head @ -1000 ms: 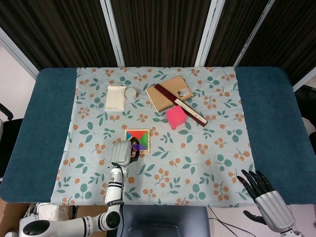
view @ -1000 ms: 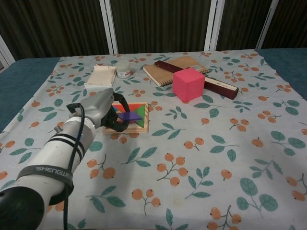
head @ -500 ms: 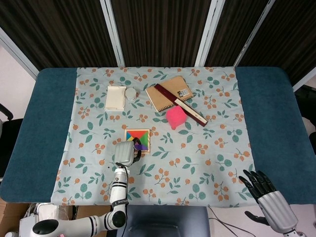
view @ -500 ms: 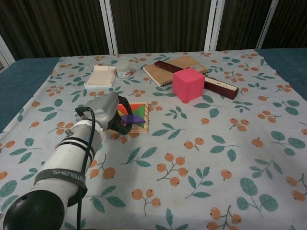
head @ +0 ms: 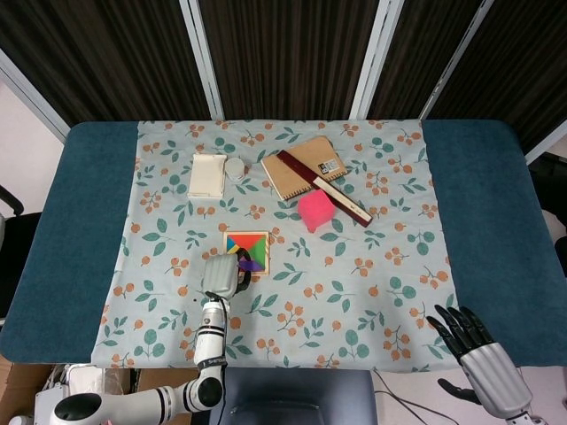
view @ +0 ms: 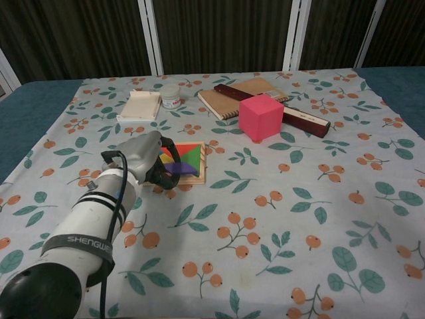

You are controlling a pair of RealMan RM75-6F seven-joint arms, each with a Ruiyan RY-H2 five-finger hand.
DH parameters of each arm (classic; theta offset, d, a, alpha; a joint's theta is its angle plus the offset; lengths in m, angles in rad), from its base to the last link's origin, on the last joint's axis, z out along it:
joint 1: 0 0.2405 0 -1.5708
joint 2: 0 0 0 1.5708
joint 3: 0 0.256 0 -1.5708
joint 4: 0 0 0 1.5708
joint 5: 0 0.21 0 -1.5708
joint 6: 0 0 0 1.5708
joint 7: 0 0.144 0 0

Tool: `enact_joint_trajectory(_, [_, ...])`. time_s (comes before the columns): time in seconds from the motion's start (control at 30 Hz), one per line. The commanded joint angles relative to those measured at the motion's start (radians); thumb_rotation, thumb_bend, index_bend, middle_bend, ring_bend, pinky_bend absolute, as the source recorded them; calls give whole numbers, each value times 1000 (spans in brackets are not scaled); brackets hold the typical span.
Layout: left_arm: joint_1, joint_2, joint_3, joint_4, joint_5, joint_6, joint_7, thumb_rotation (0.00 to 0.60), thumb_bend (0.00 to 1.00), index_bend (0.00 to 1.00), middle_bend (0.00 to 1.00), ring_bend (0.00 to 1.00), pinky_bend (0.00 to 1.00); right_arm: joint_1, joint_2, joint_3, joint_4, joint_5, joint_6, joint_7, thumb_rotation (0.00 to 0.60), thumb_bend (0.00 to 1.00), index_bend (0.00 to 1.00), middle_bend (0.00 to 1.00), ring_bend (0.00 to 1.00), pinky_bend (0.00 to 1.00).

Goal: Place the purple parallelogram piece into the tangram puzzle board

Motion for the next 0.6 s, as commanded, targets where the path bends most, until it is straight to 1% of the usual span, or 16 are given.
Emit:
enact_joint_trajectory(0.03, [0,2,1,-2,-2,-3,0,600,388,409,1000,1000,1000,0,0,0,0,0,0,0,600,121,0,0,0,0])
enact_joint_trajectory(0.23, [2,14,5,-18,-8,-10,3,600,401,320,1000,1000,1000,0,1,1,-4,2,1,-2,600,121,0,0,0,0])
enact_joint_trajectory(0.4, [7,29,13,-50,2,-3,0,600,401,311,1000,1000,1000,-1,1,2,-4,2,3,-3,600,121,0,0,0,0])
enact_joint_trajectory(0.5, [28,70,47,-124,52,19,-20,600,396,311,1000,1000,1000,-1,2,2,-2,1,1,-7,600,121,0,0,0,0])
enact_joint_trajectory(0.53, [41,98,70,-162,81,26,-33,600,393,309,1000,1000,1000,-1,3,1,-1,0,2,-6,600,121,0,0,0,0])
enact_joint_trajectory(0.6, [88,194,137,-276,168,45,-93,600,391,298,994,1000,1000,-4,4,1,2,2,7,-4,600,121,0,0,0,0])
